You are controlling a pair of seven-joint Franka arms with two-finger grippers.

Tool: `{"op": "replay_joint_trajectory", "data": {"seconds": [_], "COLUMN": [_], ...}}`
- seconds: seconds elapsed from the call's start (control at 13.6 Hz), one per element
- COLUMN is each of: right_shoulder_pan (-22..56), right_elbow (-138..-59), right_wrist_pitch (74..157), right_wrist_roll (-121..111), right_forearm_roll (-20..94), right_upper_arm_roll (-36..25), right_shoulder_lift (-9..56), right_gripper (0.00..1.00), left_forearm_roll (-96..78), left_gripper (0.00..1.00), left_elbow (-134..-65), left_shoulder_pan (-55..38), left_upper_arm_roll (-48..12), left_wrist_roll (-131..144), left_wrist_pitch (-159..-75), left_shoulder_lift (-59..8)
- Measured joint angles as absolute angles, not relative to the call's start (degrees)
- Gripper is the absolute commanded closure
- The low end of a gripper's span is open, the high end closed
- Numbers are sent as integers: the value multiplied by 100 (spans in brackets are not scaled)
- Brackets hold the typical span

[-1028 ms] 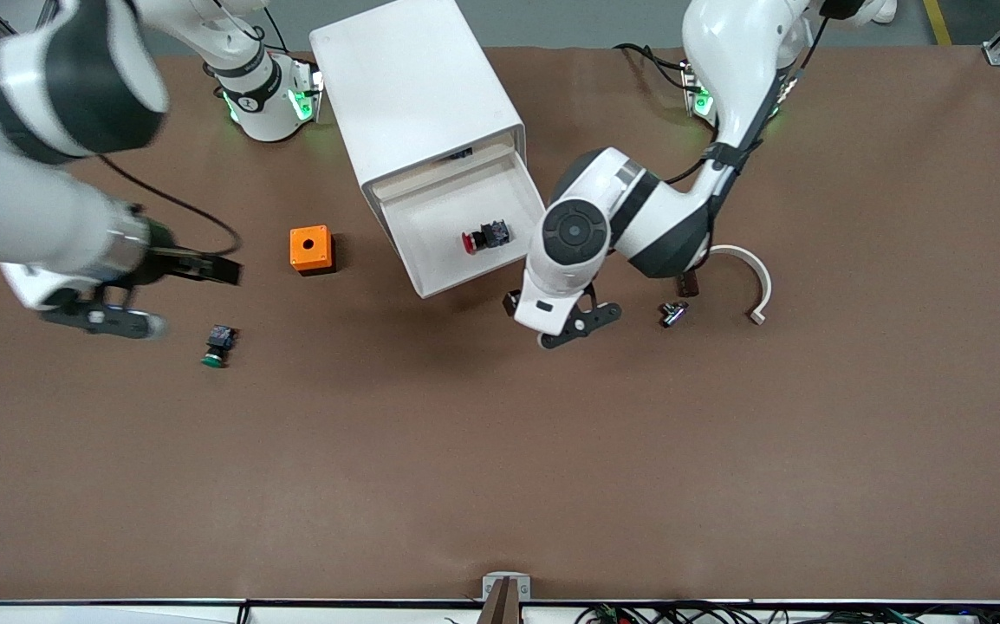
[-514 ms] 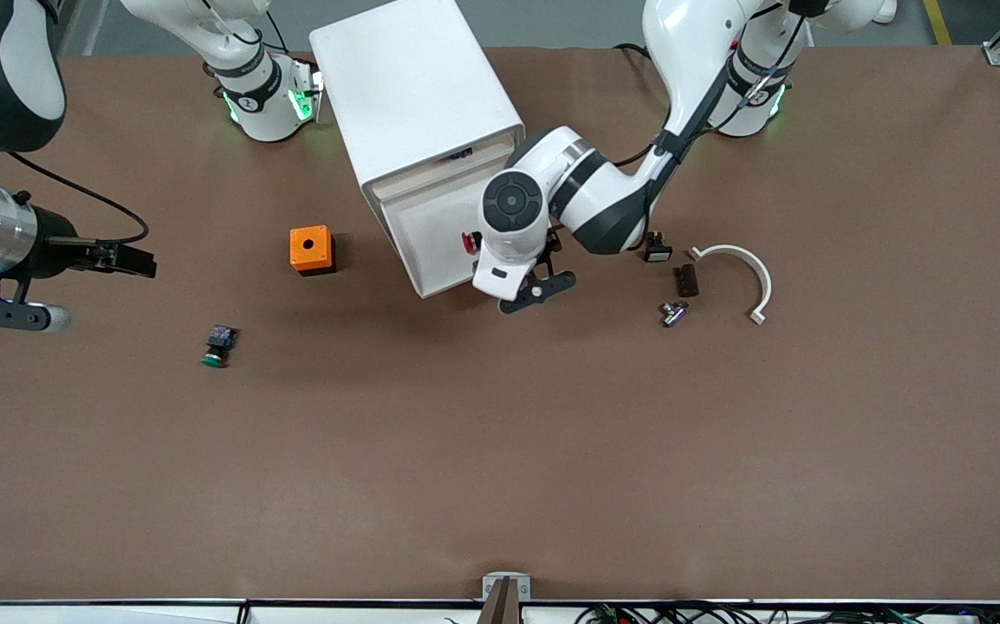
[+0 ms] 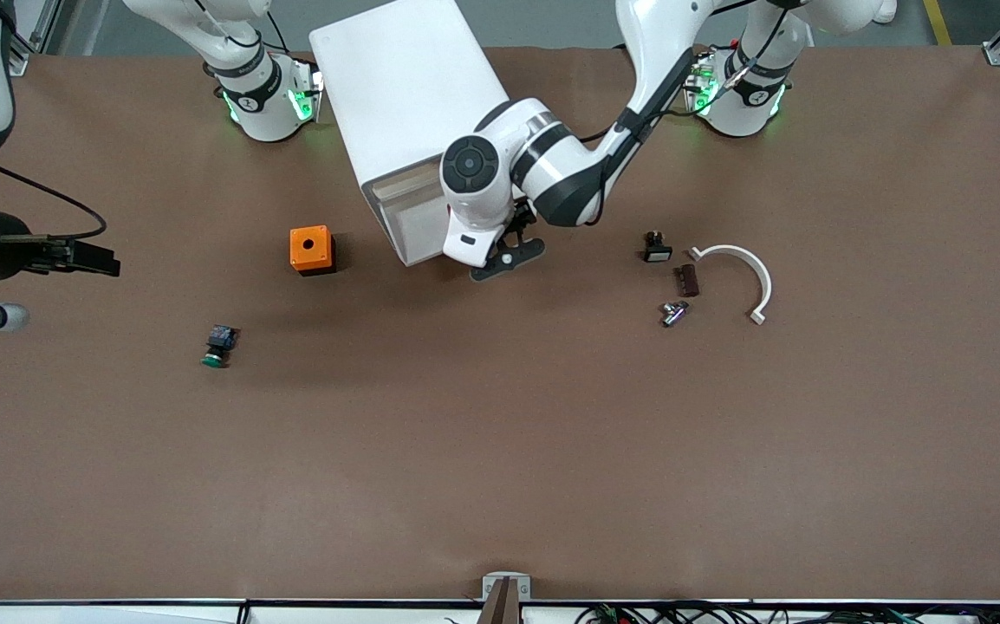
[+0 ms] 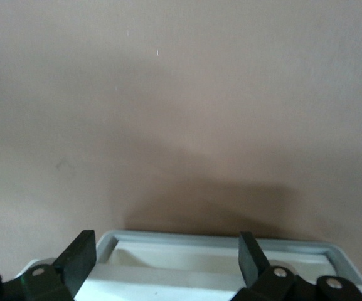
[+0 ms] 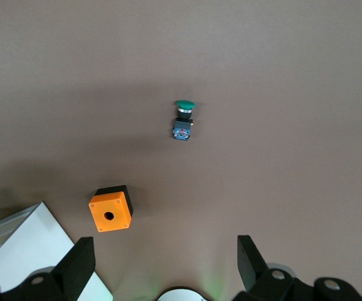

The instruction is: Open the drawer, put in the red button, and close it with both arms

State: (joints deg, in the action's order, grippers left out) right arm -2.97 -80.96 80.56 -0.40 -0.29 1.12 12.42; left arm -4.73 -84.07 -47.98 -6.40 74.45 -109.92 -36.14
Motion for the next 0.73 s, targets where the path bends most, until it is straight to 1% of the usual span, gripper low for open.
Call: {"op": "replay_joint_trajectory", "data": {"seconds": [0.37, 0.73], "right_shoulder_pan": [-307, -404], "right_elbow": [-7781, -7278], "right_wrist_pitch": [8046, 7411], "right_wrist_roll": [-80, -81], "right_forearm_roll": [-28, -28], "right_upper_arm_roll": [157, 154], "right_shoulder_lift": [1219, 1193], "right_gripper": [0, 0], "left_forearm_roll": [-473, -472], "left_gripper": [0, 0], "left_elbow": [-8569, -8570], "left_shoulder_pan": [-5273, -5377], "left_upper_arm_roll": [-683, -688], "left_wrist_roll": [7960, 8268], "left_wrist_pitch": [-10992, -10995], "left_shoulder_lift": [-3615, -3615]}}
